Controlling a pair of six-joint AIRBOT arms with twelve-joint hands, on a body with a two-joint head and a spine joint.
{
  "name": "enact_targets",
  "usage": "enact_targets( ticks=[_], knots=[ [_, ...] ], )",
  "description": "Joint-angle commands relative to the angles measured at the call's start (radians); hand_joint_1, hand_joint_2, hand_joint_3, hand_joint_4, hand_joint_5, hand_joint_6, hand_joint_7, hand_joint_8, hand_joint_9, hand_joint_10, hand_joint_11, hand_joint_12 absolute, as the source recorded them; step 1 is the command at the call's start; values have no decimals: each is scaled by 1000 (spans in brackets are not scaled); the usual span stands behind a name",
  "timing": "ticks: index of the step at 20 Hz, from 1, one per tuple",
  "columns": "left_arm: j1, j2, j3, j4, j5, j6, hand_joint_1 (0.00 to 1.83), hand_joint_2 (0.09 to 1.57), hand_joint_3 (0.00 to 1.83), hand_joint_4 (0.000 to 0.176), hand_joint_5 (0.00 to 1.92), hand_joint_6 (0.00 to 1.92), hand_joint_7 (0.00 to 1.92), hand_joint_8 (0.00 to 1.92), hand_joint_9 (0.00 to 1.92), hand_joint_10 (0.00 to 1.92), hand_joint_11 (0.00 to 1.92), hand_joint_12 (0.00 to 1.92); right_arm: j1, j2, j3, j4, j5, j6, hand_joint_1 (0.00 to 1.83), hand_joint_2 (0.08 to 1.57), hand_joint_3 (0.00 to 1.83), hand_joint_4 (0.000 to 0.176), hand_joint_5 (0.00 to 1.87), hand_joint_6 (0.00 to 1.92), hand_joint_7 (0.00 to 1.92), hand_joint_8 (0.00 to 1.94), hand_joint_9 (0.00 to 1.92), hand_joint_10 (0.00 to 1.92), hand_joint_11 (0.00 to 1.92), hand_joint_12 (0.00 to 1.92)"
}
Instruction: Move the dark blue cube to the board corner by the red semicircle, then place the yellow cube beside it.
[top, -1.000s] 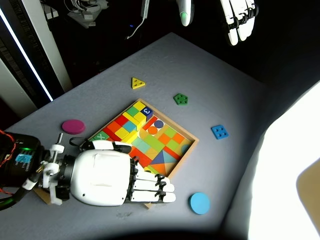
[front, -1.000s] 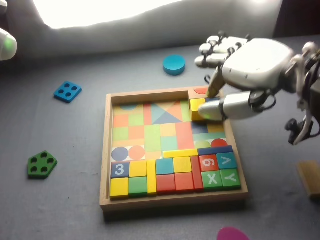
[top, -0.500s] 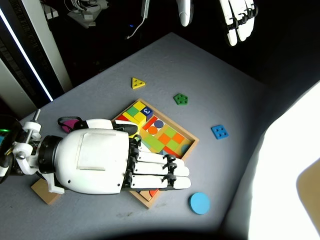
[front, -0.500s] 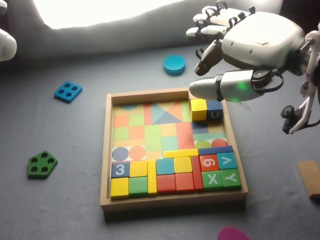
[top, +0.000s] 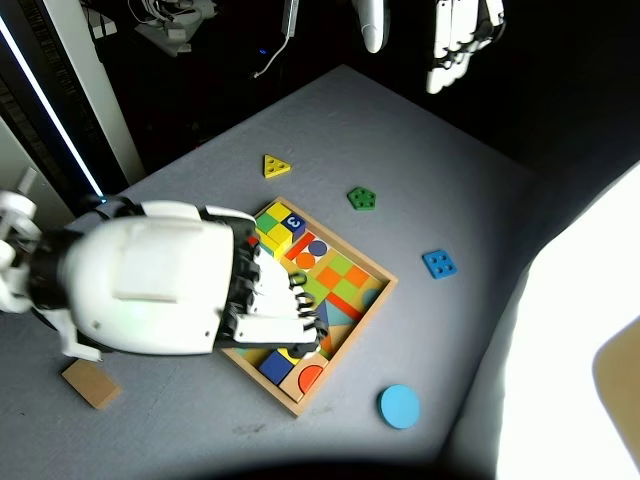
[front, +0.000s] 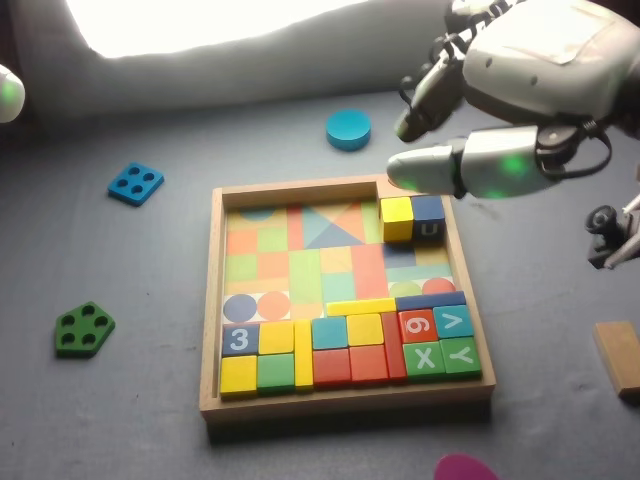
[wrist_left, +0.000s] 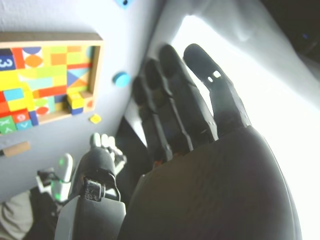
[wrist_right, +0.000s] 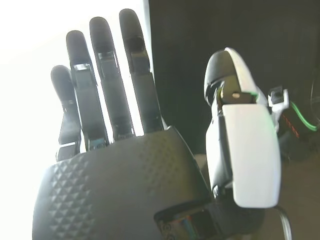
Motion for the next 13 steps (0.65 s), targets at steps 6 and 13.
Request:
enact_targets(
  ticks=[6,13],
  knots=[
    [-9,0,-8,41,-89,0,0,1315,2,0,773,1289,999,1344,955,1640,738,1872,15,33,-39,3,117,-20,0,1198,4,0,1019,995,1080,1043,920,1566,630,1921],
    [-9,0,-7,41,-85,0,0,1330,3,0,732,1433,963,1506,943,1752,748,1921,22,83,-103,1,129,-47,0,1211,2,0,952,1156,1047,1160,894,1649,650,1921]
  ],
)
